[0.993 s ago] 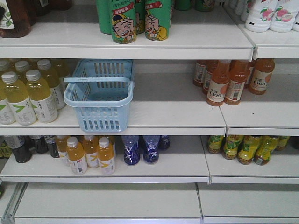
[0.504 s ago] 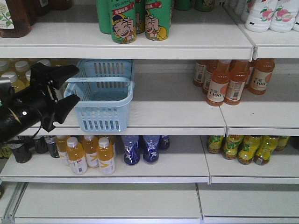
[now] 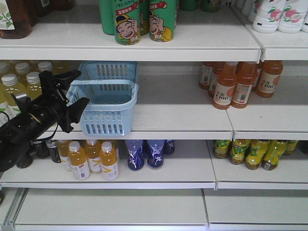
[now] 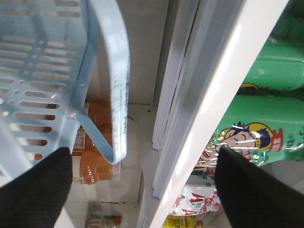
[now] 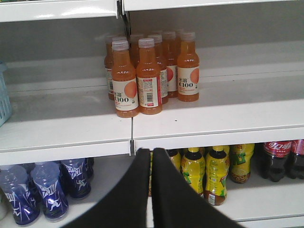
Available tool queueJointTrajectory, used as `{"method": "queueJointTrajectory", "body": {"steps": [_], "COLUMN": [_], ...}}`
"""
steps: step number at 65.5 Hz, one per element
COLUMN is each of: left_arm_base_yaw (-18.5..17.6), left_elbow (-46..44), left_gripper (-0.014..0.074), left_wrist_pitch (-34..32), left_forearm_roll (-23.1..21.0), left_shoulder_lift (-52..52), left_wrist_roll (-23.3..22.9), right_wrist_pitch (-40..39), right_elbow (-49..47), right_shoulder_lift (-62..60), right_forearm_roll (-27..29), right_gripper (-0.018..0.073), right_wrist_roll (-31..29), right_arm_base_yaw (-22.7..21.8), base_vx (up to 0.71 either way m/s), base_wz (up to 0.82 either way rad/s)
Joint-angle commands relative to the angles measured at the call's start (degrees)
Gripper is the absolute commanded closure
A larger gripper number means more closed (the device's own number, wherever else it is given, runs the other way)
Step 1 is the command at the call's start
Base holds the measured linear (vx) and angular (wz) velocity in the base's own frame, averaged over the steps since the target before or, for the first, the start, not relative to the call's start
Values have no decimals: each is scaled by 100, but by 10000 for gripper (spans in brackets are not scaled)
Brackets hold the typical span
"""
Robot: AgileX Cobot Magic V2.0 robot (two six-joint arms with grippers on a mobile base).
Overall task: Place coke in basket with both arms
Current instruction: 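Close the left gripper on the basket handle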
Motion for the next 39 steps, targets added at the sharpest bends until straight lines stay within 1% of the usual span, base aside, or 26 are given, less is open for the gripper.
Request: {"method": "queueJointTrajectory", "body": {"steps": [1,20,30,35,39], "left_arm_base_yaw": [-16,-16,-16,-16,-16], "left_elbow": [-443,-1391,-1765,-1832,-1821], "left_gripper": [6,6,13,44,97], "left_wrist_pitch": [-269,387,458,507,500], "left_forearm_roll": [-101,-143,-143,-143,-191], "left_shoulder_lift": [-65,439,648,724,751], "left_wrist_roll": [-75,-78,-202,-229,-229], "right_wrist_pitch": [-413,-413,-413,-413,-413], "right_elbow": [35,35,35,35,35], "right_shoulder_lift": [-77,-77,-77,-77,-77], "right_forearm_roll": [-69,-69,-69,-69,-69], "right_gripper": [565,565,565,565,565], "right_wrist_roll": [-42,-42,-42,-42,-42], "right_arm_base_yaw": [-34,-34,-34,-34,-34], "base_vx": [0,0,0,0,0], "base_wz": [0,0,0,0,0]}}
